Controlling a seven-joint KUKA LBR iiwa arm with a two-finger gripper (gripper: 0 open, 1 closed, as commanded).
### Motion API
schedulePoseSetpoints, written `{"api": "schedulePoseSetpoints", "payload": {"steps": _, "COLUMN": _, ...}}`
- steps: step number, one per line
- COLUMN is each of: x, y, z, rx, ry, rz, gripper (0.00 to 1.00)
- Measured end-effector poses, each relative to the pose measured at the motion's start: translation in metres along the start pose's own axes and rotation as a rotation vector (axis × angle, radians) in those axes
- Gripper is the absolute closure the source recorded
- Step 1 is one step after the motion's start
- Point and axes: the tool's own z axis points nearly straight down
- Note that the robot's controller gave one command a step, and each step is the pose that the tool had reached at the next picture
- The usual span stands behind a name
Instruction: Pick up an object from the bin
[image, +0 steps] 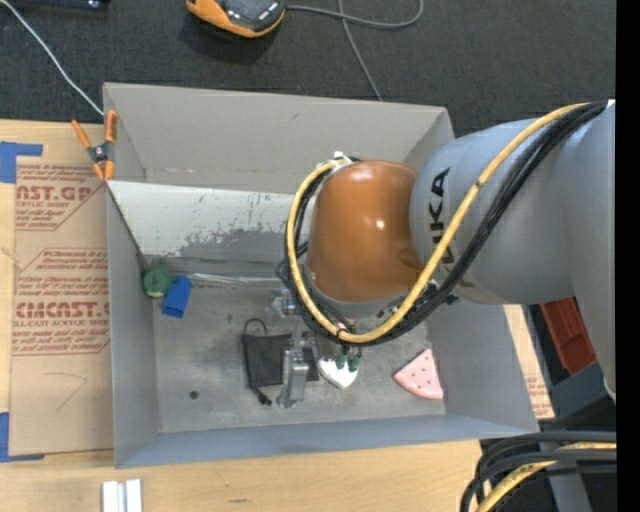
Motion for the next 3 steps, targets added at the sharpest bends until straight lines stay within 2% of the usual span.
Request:
{"api": "schedulePoseSetpoints", "payload": {"steps": 1, "x": -0.002, "y": -0.001, "z": -0.004, "rx": -0.001, "ry": -0.008, "rz": 0.002, "gripper": 0.00}}
{"api": "schedulePoseSetpoints", "payload": {"steps": 2, "x": -0.050, "y": -0.025, "z": 0.066, "rx": -0.001, "ry": -0.008, "rz": -0.189, "gripper": 0.00}}
{"api": "schedulePoseSetpoints", "payload": {"steps": 3, "x": -0.040, "y": -0.021, "z": 0.086, "rx": -0.003, "ry": -0.005, "rz": 0.136, "gripper": 0.00}}
